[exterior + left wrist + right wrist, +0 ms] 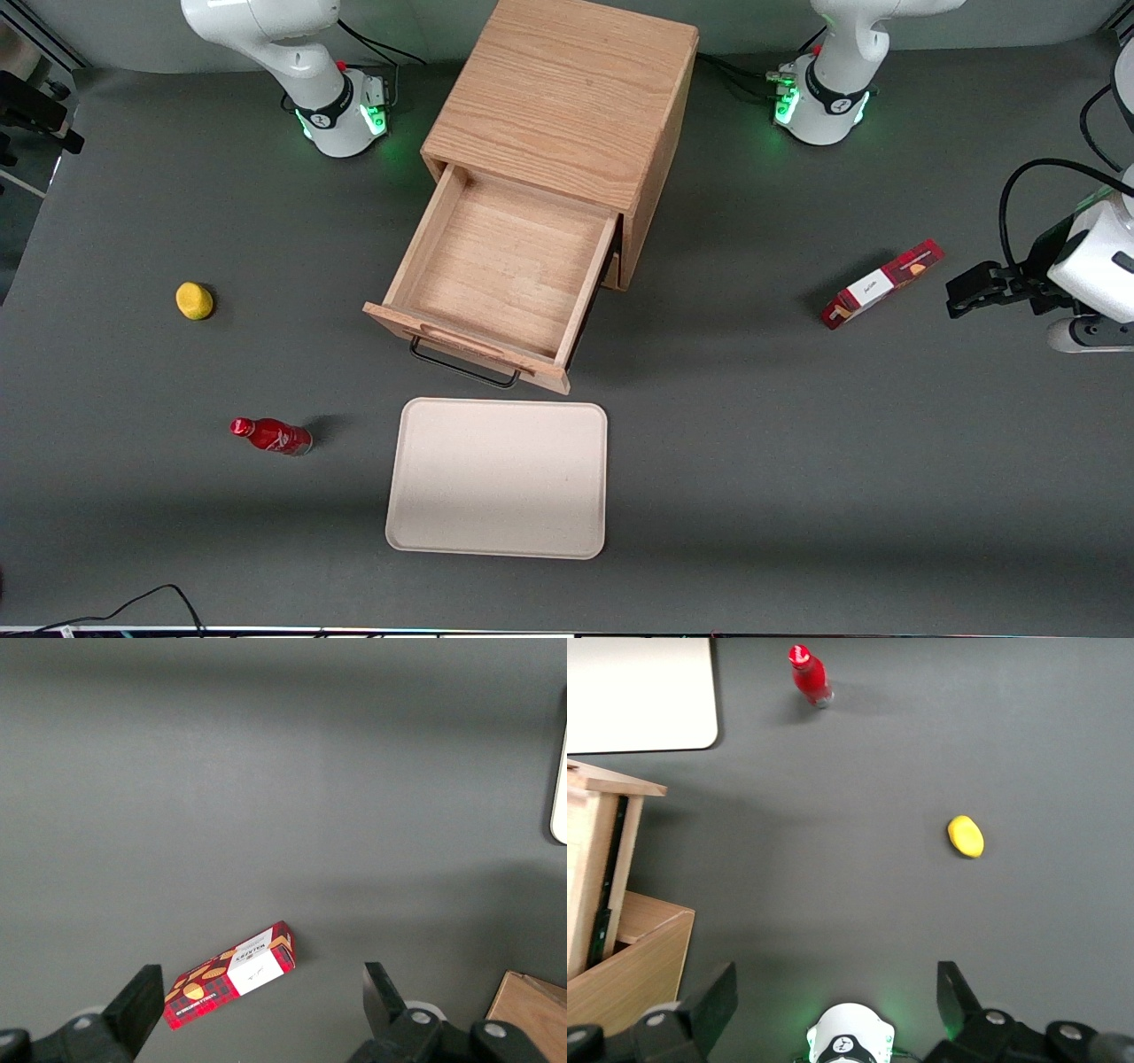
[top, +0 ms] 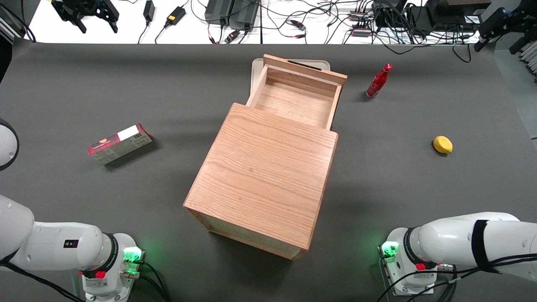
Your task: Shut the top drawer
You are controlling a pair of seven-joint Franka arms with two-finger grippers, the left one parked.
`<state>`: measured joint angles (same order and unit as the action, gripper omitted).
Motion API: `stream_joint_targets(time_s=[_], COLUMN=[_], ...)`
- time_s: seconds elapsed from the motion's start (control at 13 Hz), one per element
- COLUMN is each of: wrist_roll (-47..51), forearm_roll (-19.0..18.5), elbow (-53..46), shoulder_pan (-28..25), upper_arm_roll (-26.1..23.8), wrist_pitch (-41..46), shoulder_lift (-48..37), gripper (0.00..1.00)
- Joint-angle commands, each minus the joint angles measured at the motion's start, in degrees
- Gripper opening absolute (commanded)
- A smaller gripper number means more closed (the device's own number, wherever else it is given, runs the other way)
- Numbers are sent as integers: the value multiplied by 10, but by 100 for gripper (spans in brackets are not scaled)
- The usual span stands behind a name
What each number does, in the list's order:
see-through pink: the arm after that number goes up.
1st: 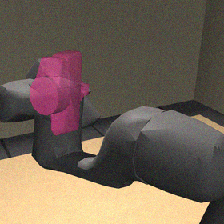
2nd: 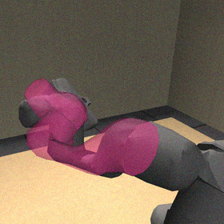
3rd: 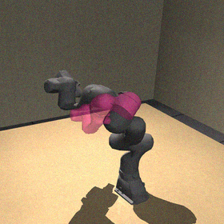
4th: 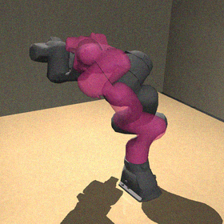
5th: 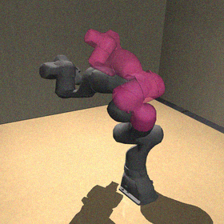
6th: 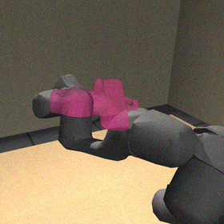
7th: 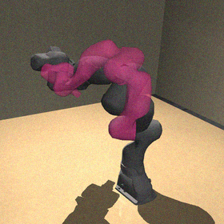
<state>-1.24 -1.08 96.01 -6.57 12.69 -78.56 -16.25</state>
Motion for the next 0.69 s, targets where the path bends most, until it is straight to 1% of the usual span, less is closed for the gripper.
stream_joint_targets(time_s=[0.0,0.08,0.23,0.38,0.46,0.62], wrist_roll=[-7,-14,-80,-131,-158,-163], forearm_roll=[75,84,86,89,88,86], elbow=[-50,-97,-204,-301,-344,-406], shoulder_pan=[-2,-4,-10,-11,-14,-14], upper_arm_roll=[-2,-6,-43,-57,-76,-122], wrist_pitch=[13,14,25,48,55,51], shoulder_lift=[38,71,154,238,274,346], gripper=[100,100,100,100,100,100])
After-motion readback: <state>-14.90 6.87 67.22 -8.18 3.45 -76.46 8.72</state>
